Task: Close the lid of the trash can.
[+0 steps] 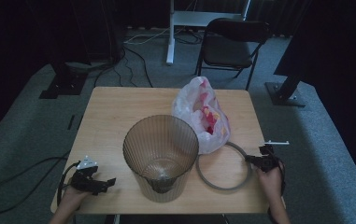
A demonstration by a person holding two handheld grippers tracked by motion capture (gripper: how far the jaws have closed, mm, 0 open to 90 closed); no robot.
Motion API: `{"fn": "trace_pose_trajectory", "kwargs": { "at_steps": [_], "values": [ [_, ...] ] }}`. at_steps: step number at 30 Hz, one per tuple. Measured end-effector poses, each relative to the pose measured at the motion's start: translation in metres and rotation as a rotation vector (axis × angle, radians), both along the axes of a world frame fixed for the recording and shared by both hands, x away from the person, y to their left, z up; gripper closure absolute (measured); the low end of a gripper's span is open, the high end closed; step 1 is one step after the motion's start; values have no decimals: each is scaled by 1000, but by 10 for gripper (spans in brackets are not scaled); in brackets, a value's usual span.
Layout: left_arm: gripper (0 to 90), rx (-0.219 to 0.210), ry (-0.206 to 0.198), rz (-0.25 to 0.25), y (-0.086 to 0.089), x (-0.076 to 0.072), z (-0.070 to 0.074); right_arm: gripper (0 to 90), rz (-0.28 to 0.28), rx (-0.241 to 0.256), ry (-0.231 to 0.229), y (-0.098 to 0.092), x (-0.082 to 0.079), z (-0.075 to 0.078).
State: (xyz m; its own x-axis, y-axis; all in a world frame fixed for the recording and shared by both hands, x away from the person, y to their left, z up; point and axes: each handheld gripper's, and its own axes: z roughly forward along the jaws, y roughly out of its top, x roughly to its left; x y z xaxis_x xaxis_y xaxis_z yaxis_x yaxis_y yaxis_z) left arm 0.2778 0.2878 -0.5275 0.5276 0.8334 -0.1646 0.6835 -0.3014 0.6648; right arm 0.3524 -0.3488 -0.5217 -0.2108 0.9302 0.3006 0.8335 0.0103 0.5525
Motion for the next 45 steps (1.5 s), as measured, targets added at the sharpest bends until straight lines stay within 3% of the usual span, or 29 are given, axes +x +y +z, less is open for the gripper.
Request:
{"fn": "trace_pose_trajectory", "kwargs": {
  "at_steps": [6, 11, 14, 23, 32, 45],
  "values": [
    [0, -1, 1, 1, 0, 0, 0, 836, -18, 59, -34, -9, -4, 9],
    [0, 0, 1, 0, 0, 0, 0, 836, -11, 43, -35, -10, -7, 14],
    [0, -1, 0, -2, 1, 0, 0, 837, -3, 90, -35, -12, -9, 16],
    [0, -1, 2, 0, 0, 0, 0, 837, 5, 109, -42, -14, -13, 25],
    [0, 1, 2, 0, 0, 0, 0, 837, 20, 185, -85, -19, -21, 39],
    [0, 0, 3, -1, 0, 0, 0, 837, 45, 224, -138, -21, -28, 62]
  ]
}}
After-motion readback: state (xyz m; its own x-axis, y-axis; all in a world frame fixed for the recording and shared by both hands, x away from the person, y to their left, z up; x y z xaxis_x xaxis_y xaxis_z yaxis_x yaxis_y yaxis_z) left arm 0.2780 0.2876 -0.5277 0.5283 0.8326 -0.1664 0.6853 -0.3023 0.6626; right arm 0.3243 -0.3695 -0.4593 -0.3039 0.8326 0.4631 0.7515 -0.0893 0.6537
